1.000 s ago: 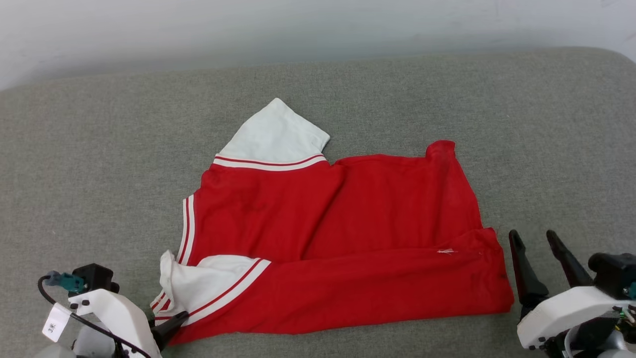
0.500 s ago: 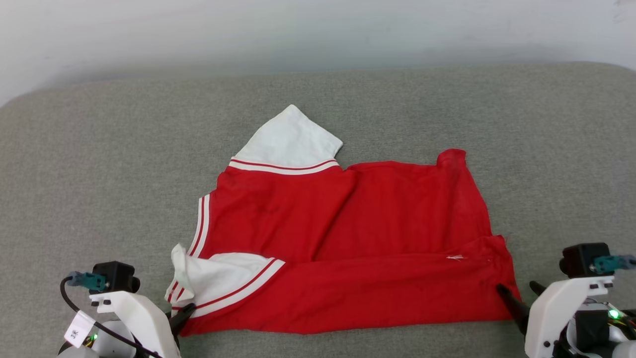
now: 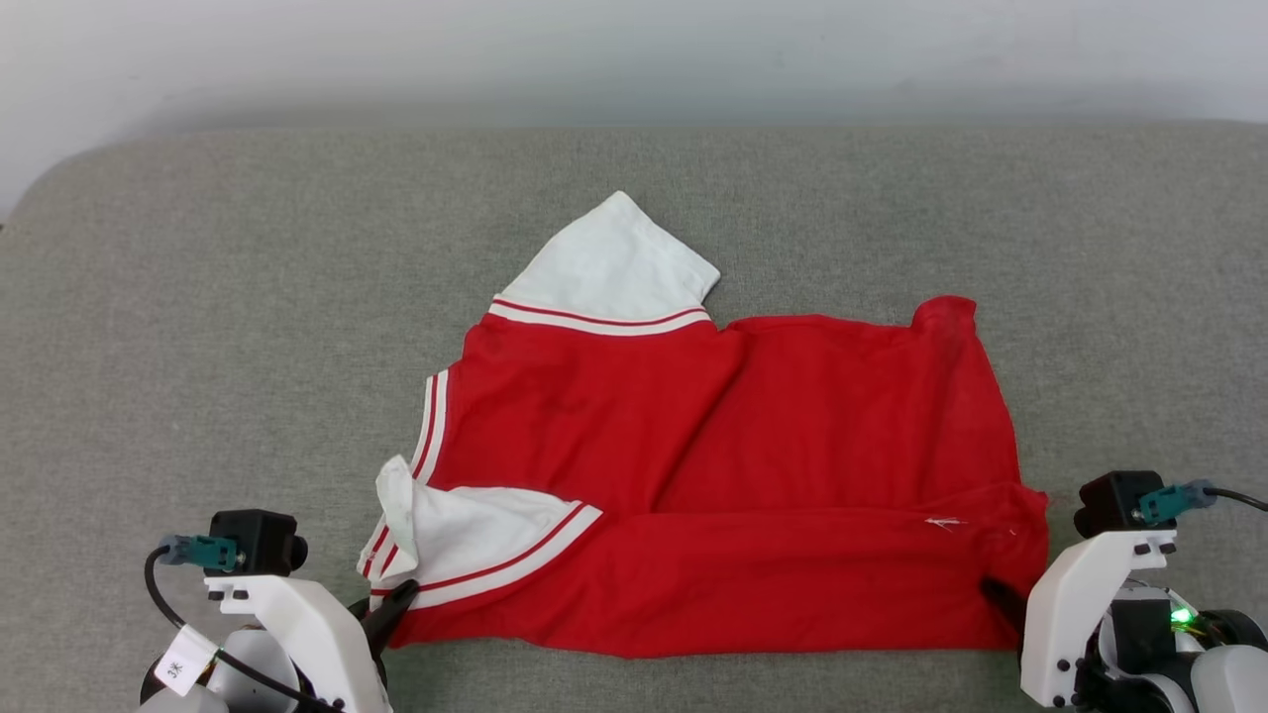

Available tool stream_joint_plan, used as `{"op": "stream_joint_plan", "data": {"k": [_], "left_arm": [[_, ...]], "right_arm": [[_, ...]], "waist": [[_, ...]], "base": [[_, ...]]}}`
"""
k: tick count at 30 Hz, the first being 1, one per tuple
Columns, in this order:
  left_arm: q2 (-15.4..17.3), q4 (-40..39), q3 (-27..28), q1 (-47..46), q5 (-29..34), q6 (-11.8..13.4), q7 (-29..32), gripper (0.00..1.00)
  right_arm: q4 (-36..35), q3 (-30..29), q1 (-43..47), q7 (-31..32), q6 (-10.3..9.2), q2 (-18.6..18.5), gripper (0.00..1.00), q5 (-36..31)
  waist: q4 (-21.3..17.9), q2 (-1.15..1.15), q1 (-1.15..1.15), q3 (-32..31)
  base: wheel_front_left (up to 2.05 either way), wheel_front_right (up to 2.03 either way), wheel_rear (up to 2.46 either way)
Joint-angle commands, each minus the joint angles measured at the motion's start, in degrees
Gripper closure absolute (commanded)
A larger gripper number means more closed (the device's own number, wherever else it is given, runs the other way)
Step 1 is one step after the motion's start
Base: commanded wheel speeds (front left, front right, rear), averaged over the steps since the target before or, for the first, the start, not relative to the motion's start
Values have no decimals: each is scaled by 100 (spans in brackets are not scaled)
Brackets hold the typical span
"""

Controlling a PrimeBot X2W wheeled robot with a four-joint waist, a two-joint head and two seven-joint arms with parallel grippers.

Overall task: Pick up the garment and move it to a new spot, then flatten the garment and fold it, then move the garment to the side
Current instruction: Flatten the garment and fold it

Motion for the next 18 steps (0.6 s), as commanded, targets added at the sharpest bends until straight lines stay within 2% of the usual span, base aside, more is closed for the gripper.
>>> {"op": "stream_joint_plan", "data": {"k": [1,10,16,18], "left_arm": [[8,12,-9,50,53,18,-44,100],[32,-167,-29,575,-19,282,-141,100],[189,-393,36,1168,-213,510,-133,100],[179,-377,18,1192,-223,502,-120,100]], "right_arm": [[54,41,20,-15,-3,-52,100,5],[-328,48,515,23,-4,-290,100,109],[-783,-119,1243,143,-4,-204,100,147],[-806,-155,1299,113,-4,-176,100,139]], "waist": [[-10,0,0,-113],[29,0,0,-903],[56,0,0,-1192],[56,0,0,-1197]], "base": [[0,0,0],[0,0,0],[0,0,0],[0,0,0]]}}
